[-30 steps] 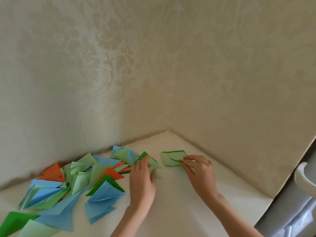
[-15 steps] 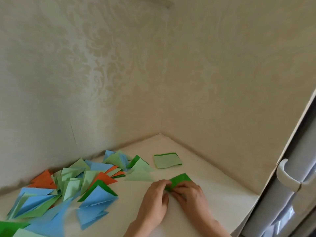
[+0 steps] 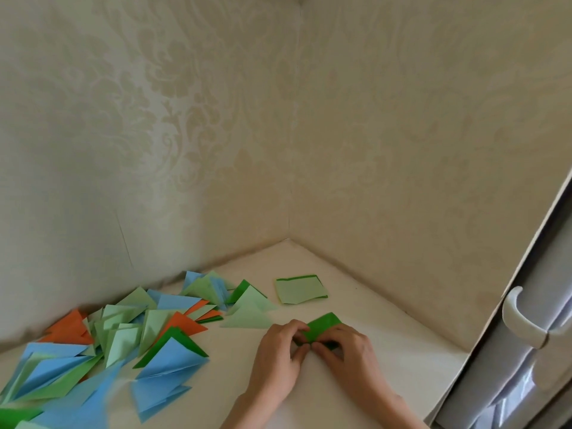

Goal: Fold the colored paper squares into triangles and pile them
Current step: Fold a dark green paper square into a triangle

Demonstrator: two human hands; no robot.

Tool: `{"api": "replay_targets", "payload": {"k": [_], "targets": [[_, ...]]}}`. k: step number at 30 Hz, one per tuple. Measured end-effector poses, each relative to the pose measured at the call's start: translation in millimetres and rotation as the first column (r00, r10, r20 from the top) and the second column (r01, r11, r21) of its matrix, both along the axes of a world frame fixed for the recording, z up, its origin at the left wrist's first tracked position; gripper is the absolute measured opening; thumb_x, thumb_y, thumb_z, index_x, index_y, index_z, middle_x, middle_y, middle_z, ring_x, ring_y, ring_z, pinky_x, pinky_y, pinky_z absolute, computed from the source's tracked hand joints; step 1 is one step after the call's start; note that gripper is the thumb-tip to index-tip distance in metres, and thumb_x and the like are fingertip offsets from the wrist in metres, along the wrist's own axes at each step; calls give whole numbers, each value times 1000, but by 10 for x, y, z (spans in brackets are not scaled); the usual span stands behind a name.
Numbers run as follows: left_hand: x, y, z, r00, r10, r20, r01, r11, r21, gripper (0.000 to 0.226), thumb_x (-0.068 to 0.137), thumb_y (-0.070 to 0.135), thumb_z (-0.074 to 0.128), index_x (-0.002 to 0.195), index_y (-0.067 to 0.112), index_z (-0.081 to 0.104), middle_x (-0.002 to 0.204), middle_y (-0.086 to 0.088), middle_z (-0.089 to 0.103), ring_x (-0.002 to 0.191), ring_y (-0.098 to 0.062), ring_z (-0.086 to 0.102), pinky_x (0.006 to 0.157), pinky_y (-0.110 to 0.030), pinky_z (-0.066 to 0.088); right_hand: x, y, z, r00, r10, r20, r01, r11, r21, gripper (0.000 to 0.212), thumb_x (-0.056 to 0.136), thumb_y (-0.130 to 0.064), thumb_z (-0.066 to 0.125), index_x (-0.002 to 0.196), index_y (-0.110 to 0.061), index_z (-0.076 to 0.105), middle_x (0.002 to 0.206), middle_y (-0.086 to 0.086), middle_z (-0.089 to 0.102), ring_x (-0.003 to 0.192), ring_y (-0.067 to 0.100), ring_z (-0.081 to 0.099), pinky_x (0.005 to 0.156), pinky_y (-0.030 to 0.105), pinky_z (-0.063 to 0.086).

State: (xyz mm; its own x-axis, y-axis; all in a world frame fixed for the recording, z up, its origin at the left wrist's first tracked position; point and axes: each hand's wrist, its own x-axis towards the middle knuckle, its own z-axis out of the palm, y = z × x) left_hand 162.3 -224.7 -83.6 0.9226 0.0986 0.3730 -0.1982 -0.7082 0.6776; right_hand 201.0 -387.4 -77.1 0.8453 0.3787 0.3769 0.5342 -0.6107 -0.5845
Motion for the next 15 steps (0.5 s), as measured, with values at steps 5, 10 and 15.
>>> {"api": "replay_targets", "payload": {"k": [5, 10, 15], "targets": [[65, -67, 18, 998, 57, 9, -57, 998, -5, 23, 83, 23, 69, 101, 35, 61, 80, 23, 58, 86, -2, 52, 73, -15, 40, -31, 33, 103, 997, -27, -70, 31, 998, 56, 6, 80, -26, 74, 85, -27, 71, 79, -18, 63, 83, -5, 55, 65, 8, 41], [110, -93, 7, 995, 94, 18, -94, 996, -2, 20, 79, 24, 72, 95, 31, 62, 82, 25, 55, 85, -2, 54, 78, -24, 46, -11, 53, 111, 990, -58, -127, 68, 994, 81, 17, 77, -22, 77, 86, -31, 65, 80, -15, 61, 81, -2, 55, 65, 8, 41], [146, -76, -12, 994, 105, 0, -104, 991, -87, 21, 75, 23, 76, 87, 31, 61, 82, 20, 60, 81, 0, 56, 73, -18, 46, 30, 56, 68, 983, -86, -162, 99, 992, 76, 25, 75, -25, 79, 97, -25, 66, 87, -11, 60, 79, 1, 55, 68, 8, 41]]}}
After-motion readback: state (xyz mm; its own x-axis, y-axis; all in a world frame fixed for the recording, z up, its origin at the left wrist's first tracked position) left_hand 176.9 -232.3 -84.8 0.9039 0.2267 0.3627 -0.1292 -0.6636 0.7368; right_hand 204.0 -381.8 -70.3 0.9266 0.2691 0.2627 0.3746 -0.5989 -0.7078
